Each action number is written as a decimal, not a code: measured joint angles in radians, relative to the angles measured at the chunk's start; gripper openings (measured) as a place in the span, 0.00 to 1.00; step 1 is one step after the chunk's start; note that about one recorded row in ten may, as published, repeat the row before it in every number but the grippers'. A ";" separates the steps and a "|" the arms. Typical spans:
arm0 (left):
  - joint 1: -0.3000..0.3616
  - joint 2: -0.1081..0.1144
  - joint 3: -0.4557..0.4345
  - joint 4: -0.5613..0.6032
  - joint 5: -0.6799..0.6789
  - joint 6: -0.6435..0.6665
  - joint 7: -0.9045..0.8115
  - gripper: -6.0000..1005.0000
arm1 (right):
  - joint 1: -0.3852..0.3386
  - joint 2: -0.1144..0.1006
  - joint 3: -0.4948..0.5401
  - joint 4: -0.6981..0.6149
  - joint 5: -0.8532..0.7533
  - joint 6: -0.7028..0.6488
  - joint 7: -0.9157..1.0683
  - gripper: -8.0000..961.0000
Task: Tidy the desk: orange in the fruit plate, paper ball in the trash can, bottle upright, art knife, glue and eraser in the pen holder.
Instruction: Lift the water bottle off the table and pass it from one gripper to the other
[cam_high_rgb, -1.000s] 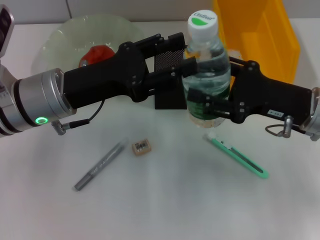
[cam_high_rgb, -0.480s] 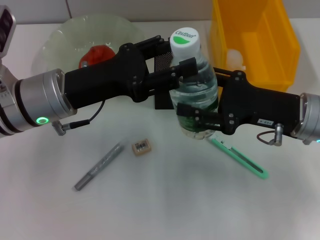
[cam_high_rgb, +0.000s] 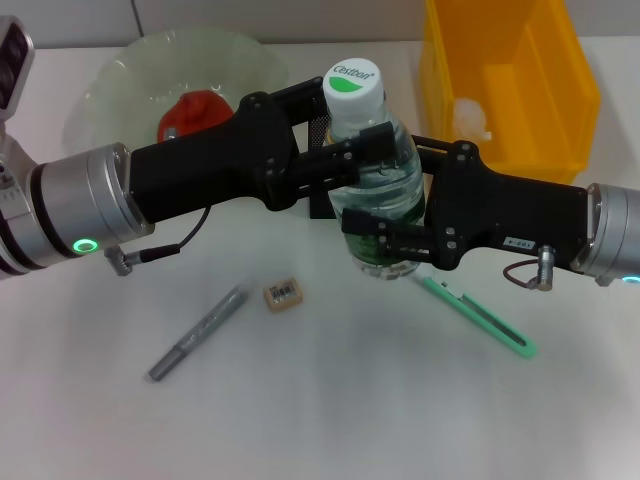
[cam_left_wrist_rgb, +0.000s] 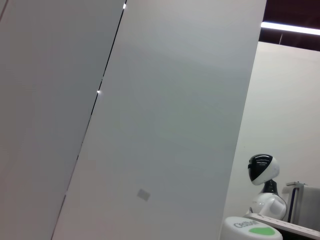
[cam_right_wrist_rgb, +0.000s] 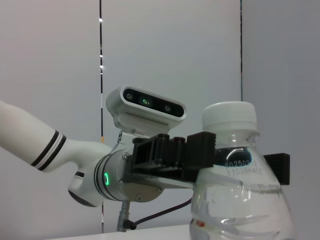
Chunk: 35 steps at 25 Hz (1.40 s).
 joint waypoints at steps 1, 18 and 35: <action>0.001 0.000 0.000 0.000 0.000 0.000 0.000 0.56 | 0.001 0.000 -0.005 0.000 0.001 0.000 0.003 0.71; 0.011 0.002 0.001 -0.023 -0.053 -0.007 0.001 0.49 | 0.004 0.000 -0.022 0.002 0.005 0.003 0.001 0.71; 0.012 0.003 0.001 -0.025 -0.053 -0.005 0.001 0.47 | 0.046 -0.002 -0.112 -0.023 -0.018 0.108 0.168 0.77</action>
